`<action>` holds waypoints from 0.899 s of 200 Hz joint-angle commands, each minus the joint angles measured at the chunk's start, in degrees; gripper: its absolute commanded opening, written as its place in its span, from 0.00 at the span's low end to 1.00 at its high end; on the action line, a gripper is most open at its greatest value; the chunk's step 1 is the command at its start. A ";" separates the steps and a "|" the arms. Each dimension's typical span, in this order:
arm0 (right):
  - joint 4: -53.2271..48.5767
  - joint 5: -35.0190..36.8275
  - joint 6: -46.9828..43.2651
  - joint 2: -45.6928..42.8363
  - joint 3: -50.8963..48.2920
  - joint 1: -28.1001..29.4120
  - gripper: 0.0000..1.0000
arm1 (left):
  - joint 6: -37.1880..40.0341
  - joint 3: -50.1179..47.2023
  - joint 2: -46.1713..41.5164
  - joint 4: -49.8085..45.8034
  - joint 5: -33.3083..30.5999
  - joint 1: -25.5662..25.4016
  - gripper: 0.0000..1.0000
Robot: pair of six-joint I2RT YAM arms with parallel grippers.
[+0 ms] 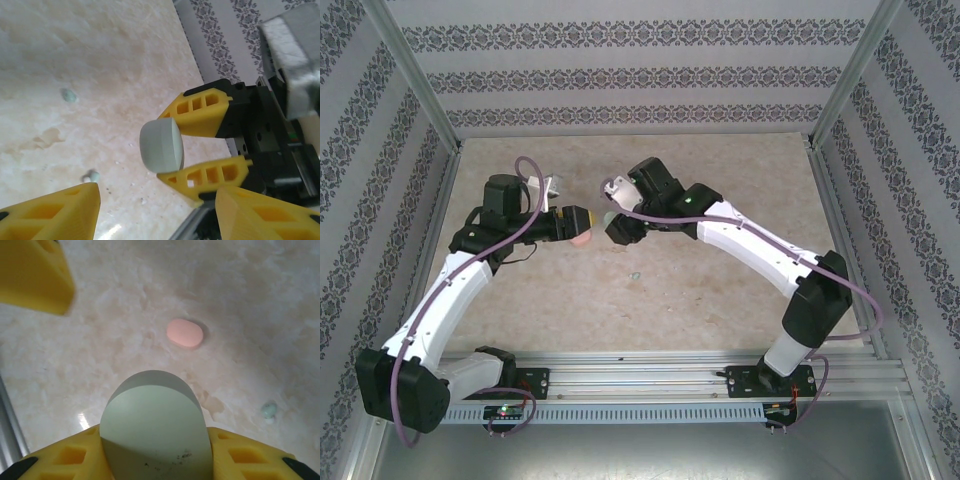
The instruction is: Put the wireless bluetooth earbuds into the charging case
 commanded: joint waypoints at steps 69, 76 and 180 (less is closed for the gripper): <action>2.95 -3.48 1.03 -4.27 0.12 1.63 0.31 | -8.12 -1.49 3.84 7.92 8.44 -2.32 0.56; 3.20 -3.67 1.04 -4.28 0.06 1.69 0.31 | -8.94 -1.75 3.99 8.94 8.86 -2.51 0.55; 1.85 -4.21 0.55 -3.55 1.34 1.51 0.39 | -13.98 -3.00 5.36 14.39 11.77 -2.64 0.21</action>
